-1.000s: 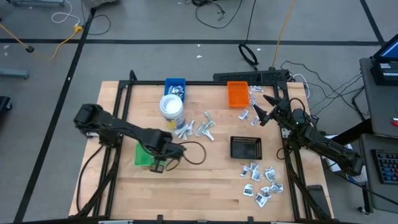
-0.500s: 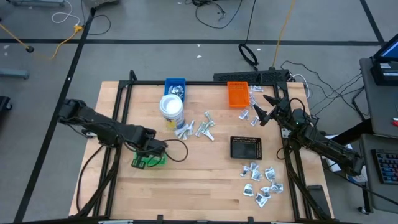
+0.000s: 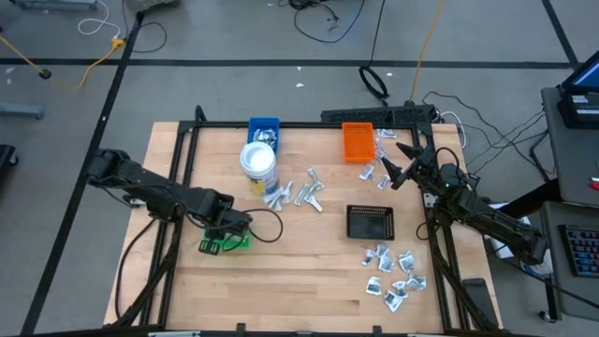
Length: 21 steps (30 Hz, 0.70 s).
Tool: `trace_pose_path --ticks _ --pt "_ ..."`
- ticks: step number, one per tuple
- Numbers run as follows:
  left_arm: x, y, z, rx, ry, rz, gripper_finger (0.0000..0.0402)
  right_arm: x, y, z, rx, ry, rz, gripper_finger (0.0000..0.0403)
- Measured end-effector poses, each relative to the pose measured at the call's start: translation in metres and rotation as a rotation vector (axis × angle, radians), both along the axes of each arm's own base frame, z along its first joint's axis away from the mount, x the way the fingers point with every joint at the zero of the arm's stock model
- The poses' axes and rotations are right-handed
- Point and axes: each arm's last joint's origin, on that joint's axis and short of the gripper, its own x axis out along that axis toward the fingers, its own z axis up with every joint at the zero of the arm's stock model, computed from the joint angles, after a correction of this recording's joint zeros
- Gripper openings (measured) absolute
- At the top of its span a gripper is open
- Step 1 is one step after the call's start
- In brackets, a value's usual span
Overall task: Pick & Place First Aid Supplies
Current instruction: Put the green bandage pack into the green bin
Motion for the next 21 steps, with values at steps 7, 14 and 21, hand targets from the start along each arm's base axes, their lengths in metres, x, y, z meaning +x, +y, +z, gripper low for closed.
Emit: trace_pose_path --ticks 7,14,21 --pt "0.0 0.0 0.0 -0.001 -0.001 -0.014 0.0203 0.0 0.0 0.0 0.0 0.0 0.0 0.0393" --pt "0.0 0.0 0.0 0.0 0.001 -0.01 0.0277 0.0 0.0 0.0 0.0 0.0 0.0 0.0393" --pt "0.012 0.001 0.015 0.002 -0.03 0.251 0.0295 0.0 0.0 0.0 0.0 0.0 0.0 0.0393"
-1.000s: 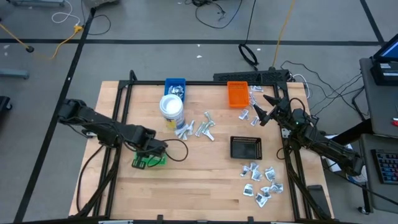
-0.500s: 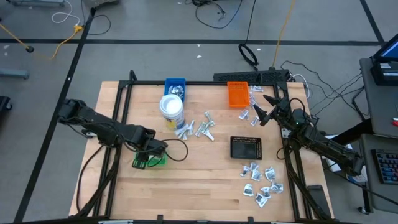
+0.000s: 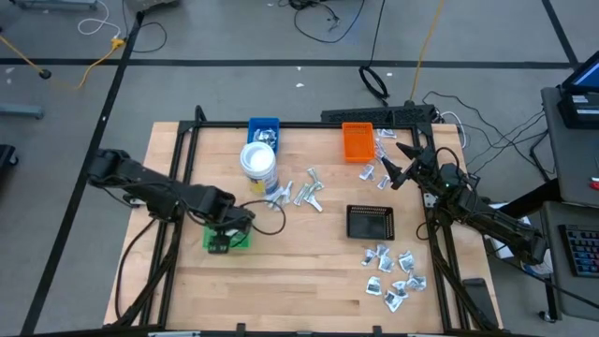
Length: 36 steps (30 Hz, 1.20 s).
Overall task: Pick & Place First Aid Supplies
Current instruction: Put the green bandage pack into the green bin
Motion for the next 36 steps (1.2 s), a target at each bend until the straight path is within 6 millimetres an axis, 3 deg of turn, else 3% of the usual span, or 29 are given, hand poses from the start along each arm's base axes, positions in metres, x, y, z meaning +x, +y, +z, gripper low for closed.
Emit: trace_pose_path --ticks 10,17,27,36 --pt "0.04 -0.003 0.019 -0.015 -0.037 0.372 0.0278 0.0 0.0 0.0 0.0 0.0 0.0 0.0393" --pt "0.07 -0.005 0.016 -0.017 -0.005 0.64 0.0277 0.0 0.0 0.0 0.0 0.0 0.0 0.0393" --pt "0.131 -0.006 0.019 -0.047 -0.04 0.776 0.0274 0.0 0.0 0.0 0.0 0.0 0.0 0.0393" --pt "0.193 0.03 0.013 -0.073 -0.102 0.858 0.0286 0.0 0.0 0.0 0.0 0.0 0.001 0.0393"
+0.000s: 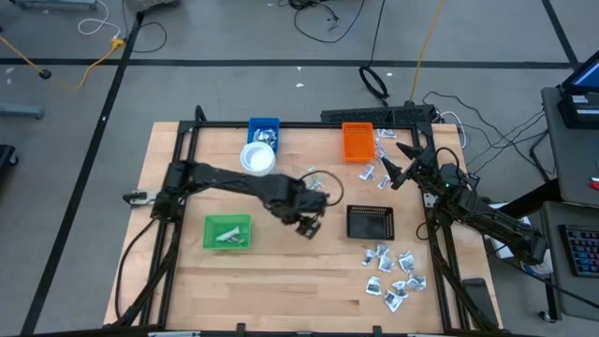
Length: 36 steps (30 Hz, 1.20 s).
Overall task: Pick & Place First Aid Supplies
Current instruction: Put the green bandage pack into the green bin
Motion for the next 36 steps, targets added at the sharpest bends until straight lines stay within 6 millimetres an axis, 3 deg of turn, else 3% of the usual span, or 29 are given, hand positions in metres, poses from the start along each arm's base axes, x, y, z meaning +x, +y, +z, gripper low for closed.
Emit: trace_pose_path --ticks 8,18,27,36 --pt "0.028 0.048 -0.015 0.022 -0.024 0.033 0.0273 0.0 0.0 0.0 0.0 0.0 0.0 0.0393" --pt "0.034 0.091 -0.034 0.055 -0.032 -0.042 0.0246 0.0 0.0 0.0 0.0 0.0 -0.001 0.0393" --pt "0.03 0.093 -0.061 0.05 0.018 -0.312 0.0244 0.0 0.0 0.0 0.0 0.0 0.0 0.0393" --pt "0.023 0.096 -0.084 0.139 0.072 -0.378 0.0241 0.0 0.0 0.0 0.002 0.003 0.0 0.0393"
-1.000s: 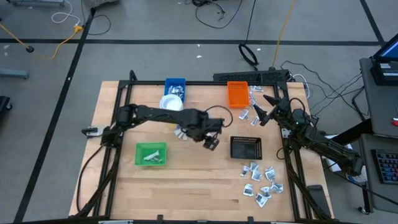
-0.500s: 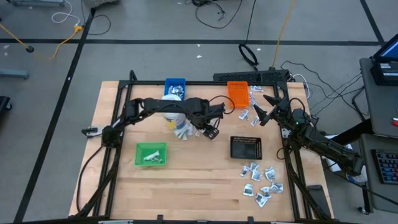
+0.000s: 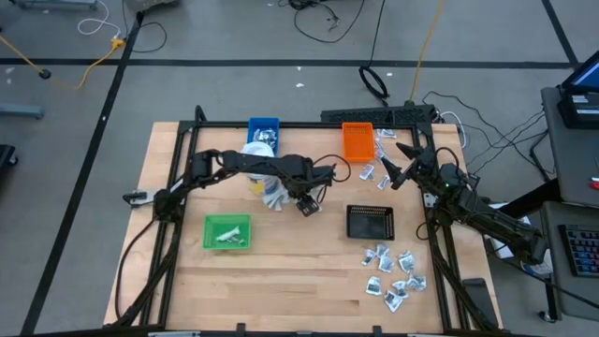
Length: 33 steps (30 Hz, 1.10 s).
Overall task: Pick & Place First Aid Supplies
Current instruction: Put the green bandage pack into the green bin
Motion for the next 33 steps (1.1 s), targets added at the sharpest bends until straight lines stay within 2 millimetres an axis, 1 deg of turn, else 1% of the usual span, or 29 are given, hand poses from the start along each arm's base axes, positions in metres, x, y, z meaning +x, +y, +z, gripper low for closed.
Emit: trace_pose_path --ticks 4,6,8,11,17,18,23,28,33 --pt "0.0 -0.002 -0.004 0.002 -0.011 -0.025 0.0236 0.0 0.0 0.0 0.0 0.0 0.0 0.0393" --pt "0.0 -0.002 -0.004 -0.007 -0.011 -0.032 0.0223 0.0 0.0 0.0 0.0 0.0 0.0 0.0393" --pt "0.0 -0.003 -0.004 -0.016 -0.011 -0.04 0.0201 0.0 0.0 0.0 0.0 0.0 0.0 0.0393" --pt "-0.001 -0.002 -0.004 -0.02 -0.012 -0.049 0.0152 0.0 0.0 0.0 0.0 0.0 0.0 0.0393" --pt "0.001 -0.007 -0.004 -0.022 -0.022 -0.049 0.0024 0.0 0.0 0.0 0.0 0.0 0.0 0.0393" --pt "0.002 -0.008 -0.004 -0.029 -0.027 -0.045 0.0013 0.0 0.0 0.0 0.0 0.0 0.0 0.0393" --pt "0.003 -0.017 0.004 0.0 -0.001 -0.05 0.0007 0.0 0.0 0.0 0.0 0.0 0.0 0.0393" --pt "0.006 -0.029 0.017 0.021 0.01 -0.19 0.0005 0.0 0.0 0.0 0.0 0.0 0.0 0.0393" --pt "0.004 -0.05 0.027 0.035 0.057 -0.358 0.0004 0.0 0.0 0.0 0.0 0.0 0.0 0.0393"
